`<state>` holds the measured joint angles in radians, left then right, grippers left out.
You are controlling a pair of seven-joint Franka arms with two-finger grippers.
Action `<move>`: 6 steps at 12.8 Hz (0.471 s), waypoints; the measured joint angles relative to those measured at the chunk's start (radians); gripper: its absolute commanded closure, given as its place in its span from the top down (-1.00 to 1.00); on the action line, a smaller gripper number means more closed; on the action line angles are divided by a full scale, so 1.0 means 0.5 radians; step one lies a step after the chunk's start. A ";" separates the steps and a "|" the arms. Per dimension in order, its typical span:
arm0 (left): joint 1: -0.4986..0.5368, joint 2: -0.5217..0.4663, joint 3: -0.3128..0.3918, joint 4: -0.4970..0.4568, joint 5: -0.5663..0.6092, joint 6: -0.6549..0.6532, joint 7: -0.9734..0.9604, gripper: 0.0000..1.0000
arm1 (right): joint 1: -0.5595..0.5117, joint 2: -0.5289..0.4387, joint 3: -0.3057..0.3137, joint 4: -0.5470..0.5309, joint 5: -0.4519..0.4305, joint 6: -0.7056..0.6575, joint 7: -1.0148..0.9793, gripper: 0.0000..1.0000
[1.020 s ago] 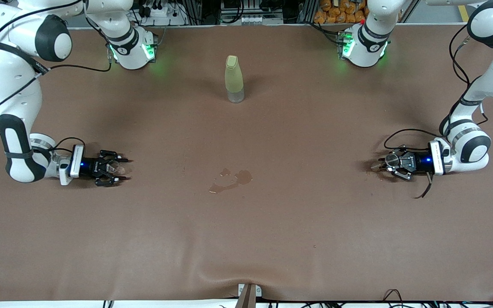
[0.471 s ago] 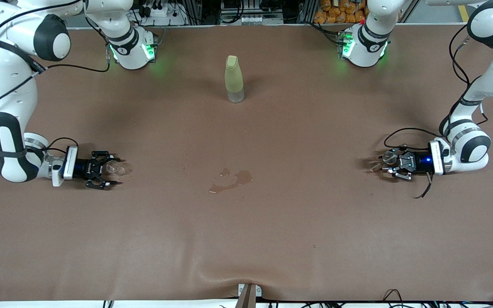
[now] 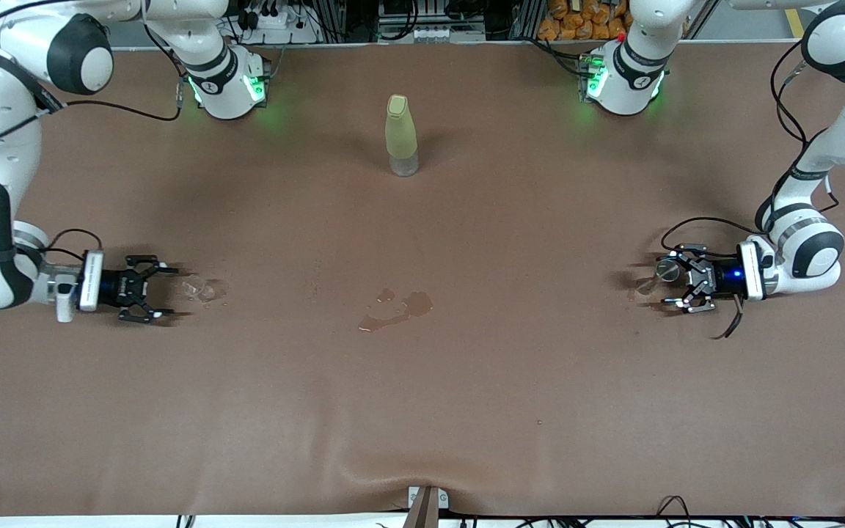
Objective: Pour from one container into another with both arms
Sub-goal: 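Open both grippers to release the jigger and the beaker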
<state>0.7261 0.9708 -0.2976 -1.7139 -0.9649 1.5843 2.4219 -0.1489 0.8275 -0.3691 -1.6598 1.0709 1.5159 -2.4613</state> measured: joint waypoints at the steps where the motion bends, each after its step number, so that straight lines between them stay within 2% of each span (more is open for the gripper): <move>1: 0.015 0.000 0.002 0.005 0.000 0.000 -0.053 1.00 | 0.011 -0.053 -0.031 0.008 -0.076 0.007 0.147 1.00; 6: 0.065 -0.018 0.001 0.244 0.105 -0.074 -0.476 1.00 | 0.032 -0.484 -0.073 0.037 -0.550 0.050 1.058 1.00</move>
<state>0.7589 0.9617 -0.2971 -1.5921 -0.9125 1.5473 2.1836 -0.1330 0.5853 -0.4056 -1.6415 0.7959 1.5408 -1.9324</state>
